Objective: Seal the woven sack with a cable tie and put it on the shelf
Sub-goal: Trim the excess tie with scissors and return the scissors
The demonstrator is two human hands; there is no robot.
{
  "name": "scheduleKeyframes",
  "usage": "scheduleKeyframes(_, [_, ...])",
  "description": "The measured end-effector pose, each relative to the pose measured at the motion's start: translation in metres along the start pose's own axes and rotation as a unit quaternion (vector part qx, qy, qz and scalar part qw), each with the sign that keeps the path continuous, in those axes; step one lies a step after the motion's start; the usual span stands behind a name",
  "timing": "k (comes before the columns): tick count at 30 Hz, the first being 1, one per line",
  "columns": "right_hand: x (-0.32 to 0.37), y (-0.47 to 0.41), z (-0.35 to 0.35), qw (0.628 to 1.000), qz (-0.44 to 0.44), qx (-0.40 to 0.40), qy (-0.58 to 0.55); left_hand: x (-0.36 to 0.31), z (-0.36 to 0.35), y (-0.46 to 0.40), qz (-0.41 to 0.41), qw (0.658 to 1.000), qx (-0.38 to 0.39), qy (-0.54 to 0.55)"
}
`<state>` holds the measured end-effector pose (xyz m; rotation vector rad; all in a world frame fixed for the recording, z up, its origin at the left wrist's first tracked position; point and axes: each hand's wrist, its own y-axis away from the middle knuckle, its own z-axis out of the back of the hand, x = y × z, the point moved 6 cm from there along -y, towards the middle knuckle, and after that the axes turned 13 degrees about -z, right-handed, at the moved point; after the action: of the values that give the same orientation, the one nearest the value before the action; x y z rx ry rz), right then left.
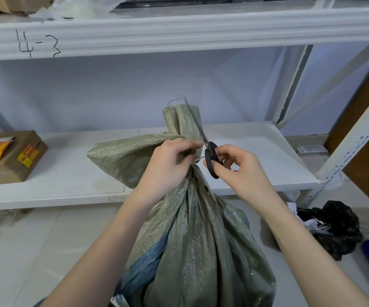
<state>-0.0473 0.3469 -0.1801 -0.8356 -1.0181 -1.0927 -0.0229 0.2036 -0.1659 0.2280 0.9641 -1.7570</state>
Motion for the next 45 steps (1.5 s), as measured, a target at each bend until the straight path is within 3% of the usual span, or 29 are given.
scheduleKeyframes(3, [-0.002,-0.001,0.000,0.999,0.004,-0.022,0.048,-0.001,-0.012,-0.002,-0.030,0.994,0.067,-0.079])
scheduleKeyframes(6, [-0.004,-0.003,0.001,0.997,0.006,-0.030,0.069,-0.002,-0.013,-0.005,-0.041,0.993,0.046,-0.099])
scheduleKeyframes(10, [-0.008,-0.005,0.006,0.997,-0.005,-0.033,0.066,0.007,0.001,-0.007,0.022,0.999,-0.016,-0.022])
scheduleKeyframes(16, [-0.025,-0.005,0.001,0.988,-0.023,0.035,0.151,0.029,0.024,-0.007,0.092,0.992,-0.072,0.052])
scheduleKeyframes(26, [-0.035,-0.010,0.000,0.974,0.002,0.031,0.224,0.036,0.032,-0.006,0.125,0.977,-0.080,0.154])
scheduleKeyframes(36, [-0.021,-0.004,0.000,0.954,0.047,-0.038,0.292,0.000,0.043,-0.015,0.000,0.998,-0.051,-0.033])
scheduleKeyframes(45, [-0.012,-0.006,-0.004,0.936,0.065,-0.048,0.343,0.003,0.035,-0.016,0.029,0.999,-0.035,-0.025])
